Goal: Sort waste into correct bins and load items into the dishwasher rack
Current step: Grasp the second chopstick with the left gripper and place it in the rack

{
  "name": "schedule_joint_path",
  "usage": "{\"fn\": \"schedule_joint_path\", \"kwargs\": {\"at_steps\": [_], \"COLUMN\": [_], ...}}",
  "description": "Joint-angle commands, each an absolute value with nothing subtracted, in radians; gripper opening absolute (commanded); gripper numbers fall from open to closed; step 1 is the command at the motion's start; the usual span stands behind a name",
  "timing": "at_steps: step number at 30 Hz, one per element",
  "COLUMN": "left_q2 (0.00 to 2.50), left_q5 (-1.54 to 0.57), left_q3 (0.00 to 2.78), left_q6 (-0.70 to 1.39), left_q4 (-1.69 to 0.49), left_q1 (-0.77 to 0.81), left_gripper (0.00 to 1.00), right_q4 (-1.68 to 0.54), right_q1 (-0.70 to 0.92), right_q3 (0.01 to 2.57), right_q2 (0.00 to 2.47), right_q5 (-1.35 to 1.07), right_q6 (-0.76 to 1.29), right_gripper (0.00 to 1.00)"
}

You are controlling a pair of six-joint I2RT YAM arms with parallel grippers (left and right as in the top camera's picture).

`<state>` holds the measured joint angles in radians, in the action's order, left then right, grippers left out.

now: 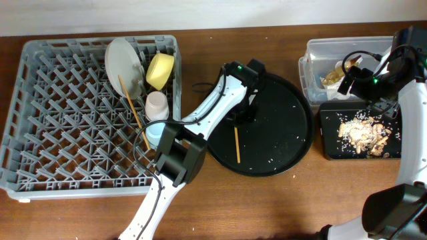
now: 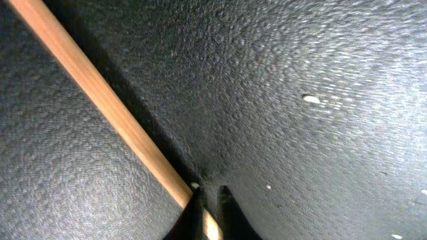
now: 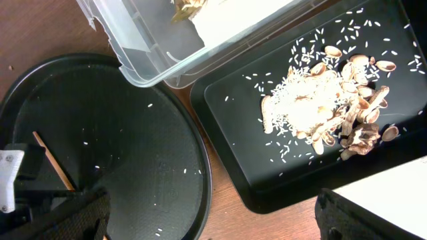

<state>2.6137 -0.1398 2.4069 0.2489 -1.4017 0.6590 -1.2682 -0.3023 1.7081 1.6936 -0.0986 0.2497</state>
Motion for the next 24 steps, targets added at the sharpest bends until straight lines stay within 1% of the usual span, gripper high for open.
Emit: {"fn": "schedule_joint_path", "kwargs": {"at_steps": [1, 2, 5, 7, 9, 10, 11, 12, 15, 16, 19, 20, 21, 23, 24], "left_q2": [2.659, 2.659, 2.664, 2.657, 2.655, 2.655, 2.655, 2.655, 2.655, 2.655, 2.655, 2.655, 2.655, 2.655, 2.655], "left_q5": [-0.134, -0.133, -0.122, -0.030, 0.051, 0.056, 0.125, 0.155, 0.152, 0.141, 0.045, 0.040, 0.032, -0.053, -0.057], "left_q3": [2.403, 2.403, 2.407, 2.526, 2.626, 2.627, 2.611, 2.602, 2.535, 2.496, 2.389, 2.377, 2.376, 2.389, 2.423], "left_q6": [0.254, 0.254, 0.253, 0.278, 0.373, 0.382, 0.433, 0.434, 0.441, 0.459, 0.454, 0.451, 0.437, 0.388, 0.387], "left_q4": [-1.406, -1.406, -1.403, -1.494, -1.522, -1.519, -1.520, -1.514, -1.448, -1.420, -1.352, -1.348, -1.346, -1.347, -1.377], "left_q1": [0.659, 0.659, 0.659, 0.636, 0.612, 0.605, 0.595, 0.595, 0.605, 0.601, 0.591, 0.591, 0.591, 0.586, 0.579], "left_gripper": [0.08, 0.27, 0.47, 0.49, 0.49, 0.50, 0.50, 0.50, 0.50, 0.49, 0.30, 0.19, 0.00, 0.00, 0.00], "right_q4": [-1.276, -1.284, -1.287, -1.285, -1.287, -1.287, -1.287, -1.287, -1.287, -1.288, -1.288, -1.288, -1.287, -1.287, -1.287], "right_q1": [-0.302, -0.302, -0.302, -0.302, -0.302, -0.302, -0.302, -0.302, -0.302, -0.302, -0.302, -0.302, -0.302, -0.302, -0.302], "right_q3": [1.705, 1.705, 1.705, 1.705, 1.705, 1.705, 1.705, 1.705, 1.705, 1.705, 1.705, 1.705, 1.705, 1.705, 1.705], "right_q2": [1.695, 1.695, 1.695, 1.695, 1.695, 1.695, 1.695, 1.695, 1.695, 1.695, 1.695, 1.695, 1.695, 1.695, 1.695], "right_q5": [-0.094, -0.094, -0.094, -0.094, -0.094, -0.094, -0.094, -0.094, -0.094, -0.094, -0.094, -0.094, -0.094, -0.094, -0.094], "right_q6": [0.239, 0.239, 0.239, 0.239, 0.239, 0.239, 0.239, 0.239, 0.239, 0.239, 0.239, 0.239, 0.239, 0.239, 0.239], "right_gripper": [0.99, 0.99, 0.99, 0.99, 0.99, 0.99, 0.99, 0.99, 0.99, 0.99, 0.99, 0.99, 0.99, 0.99, 0.99]}}
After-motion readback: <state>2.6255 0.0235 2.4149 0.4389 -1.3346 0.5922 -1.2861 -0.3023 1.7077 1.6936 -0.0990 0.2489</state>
